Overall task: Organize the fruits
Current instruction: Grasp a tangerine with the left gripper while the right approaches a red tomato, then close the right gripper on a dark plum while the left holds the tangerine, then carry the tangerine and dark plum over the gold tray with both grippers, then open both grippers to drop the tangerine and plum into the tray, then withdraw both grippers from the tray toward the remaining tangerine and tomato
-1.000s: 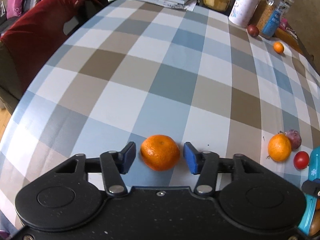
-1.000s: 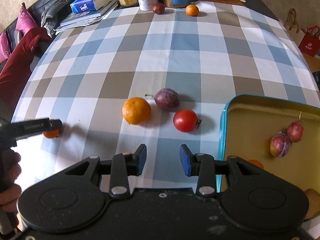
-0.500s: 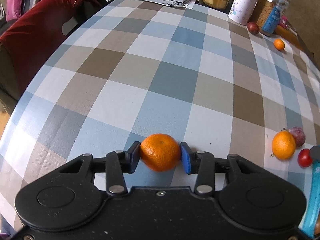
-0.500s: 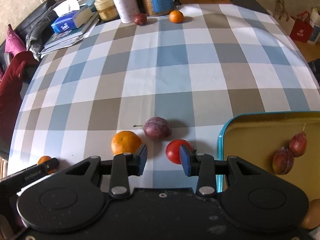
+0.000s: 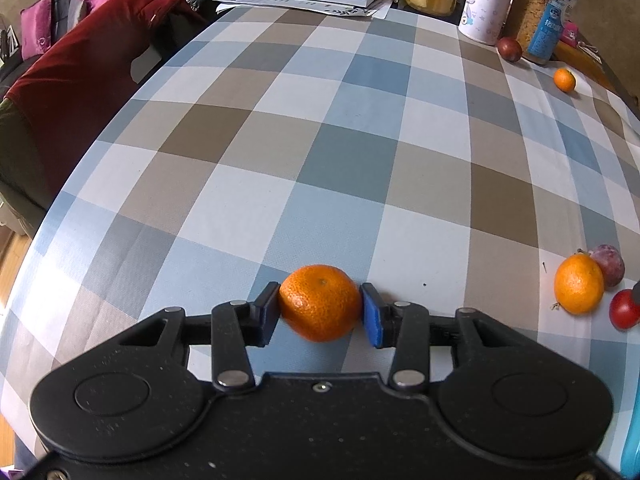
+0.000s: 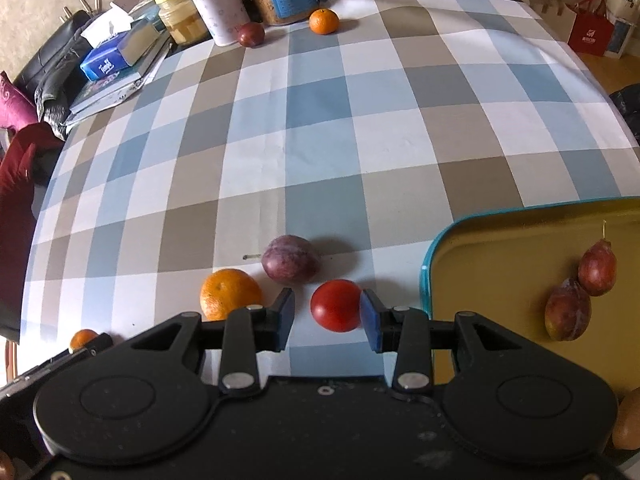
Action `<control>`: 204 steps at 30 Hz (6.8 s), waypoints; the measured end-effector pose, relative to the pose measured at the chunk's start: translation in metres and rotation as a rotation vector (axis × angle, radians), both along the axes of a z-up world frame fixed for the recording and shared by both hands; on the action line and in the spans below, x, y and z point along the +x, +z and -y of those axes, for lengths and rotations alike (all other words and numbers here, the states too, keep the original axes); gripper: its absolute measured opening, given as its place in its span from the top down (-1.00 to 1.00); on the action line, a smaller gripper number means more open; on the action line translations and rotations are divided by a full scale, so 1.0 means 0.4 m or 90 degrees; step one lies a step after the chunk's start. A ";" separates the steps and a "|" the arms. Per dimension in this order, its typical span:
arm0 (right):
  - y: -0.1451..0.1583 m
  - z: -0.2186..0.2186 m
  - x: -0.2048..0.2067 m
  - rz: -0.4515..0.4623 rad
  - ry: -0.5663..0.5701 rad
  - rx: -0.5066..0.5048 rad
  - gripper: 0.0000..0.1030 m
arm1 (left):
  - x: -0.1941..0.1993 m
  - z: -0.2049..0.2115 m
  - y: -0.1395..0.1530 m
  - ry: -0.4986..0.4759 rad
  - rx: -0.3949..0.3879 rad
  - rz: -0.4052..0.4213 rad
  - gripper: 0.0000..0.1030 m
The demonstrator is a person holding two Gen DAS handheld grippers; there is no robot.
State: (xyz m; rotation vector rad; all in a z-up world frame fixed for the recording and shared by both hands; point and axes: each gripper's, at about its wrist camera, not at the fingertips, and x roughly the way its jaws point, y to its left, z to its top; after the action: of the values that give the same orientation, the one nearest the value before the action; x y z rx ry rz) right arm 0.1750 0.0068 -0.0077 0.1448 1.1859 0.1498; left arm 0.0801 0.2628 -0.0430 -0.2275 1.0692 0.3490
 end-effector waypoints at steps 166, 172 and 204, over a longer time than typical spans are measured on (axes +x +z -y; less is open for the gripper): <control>0.097 0.682 -0.256 0.043 -0.220 -0.005 0.22 | 0.134 0.732 0.144 -0.329 -0.025 -0.002 -0.02; 0.099 0.645 -0.248 0.041 -0.204 -0.003 0.22 | 0.115 0.639 0.157 -0.274 -0.012 0.018 -0.02; 0.117 0.099 -0.121 0.081 0.056 0.036 0.22 | -0.027 0.171 0.081 0.001 0.063 0.004 -0.03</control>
State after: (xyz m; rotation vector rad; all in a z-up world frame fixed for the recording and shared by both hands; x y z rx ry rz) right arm 0.1266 -0.0329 0.0393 0.1312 1.0622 0.2659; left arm 0.0692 0.1944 -0.0105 -0.1411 1.0424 0.4018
